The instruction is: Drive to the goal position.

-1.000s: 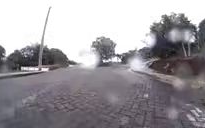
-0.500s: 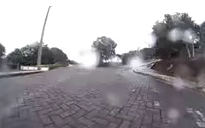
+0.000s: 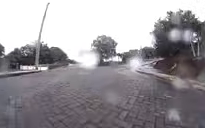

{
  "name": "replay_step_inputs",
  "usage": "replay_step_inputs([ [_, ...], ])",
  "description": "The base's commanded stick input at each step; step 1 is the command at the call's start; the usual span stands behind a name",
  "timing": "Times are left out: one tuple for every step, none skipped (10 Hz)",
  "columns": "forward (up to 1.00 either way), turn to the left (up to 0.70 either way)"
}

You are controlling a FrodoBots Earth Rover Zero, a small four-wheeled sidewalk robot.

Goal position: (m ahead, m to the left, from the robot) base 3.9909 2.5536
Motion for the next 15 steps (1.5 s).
replay_step_inputs([
  [0.85,0.0],
  [0.85,0.0],
  [0.85,0.0],
  [0.85,0.0],
  [0.85,0.0],
  [0.85,0.0],
  [0.85,0.0],
  [0.85,0.0],
  [0.85,0.0],
  [0.85,-0.24],
  [0.85,-0.27],
  [0.85,-0.27],
  [0.85,-0.03],
  [0.85,0.0],
  [0.85,0.0],
])
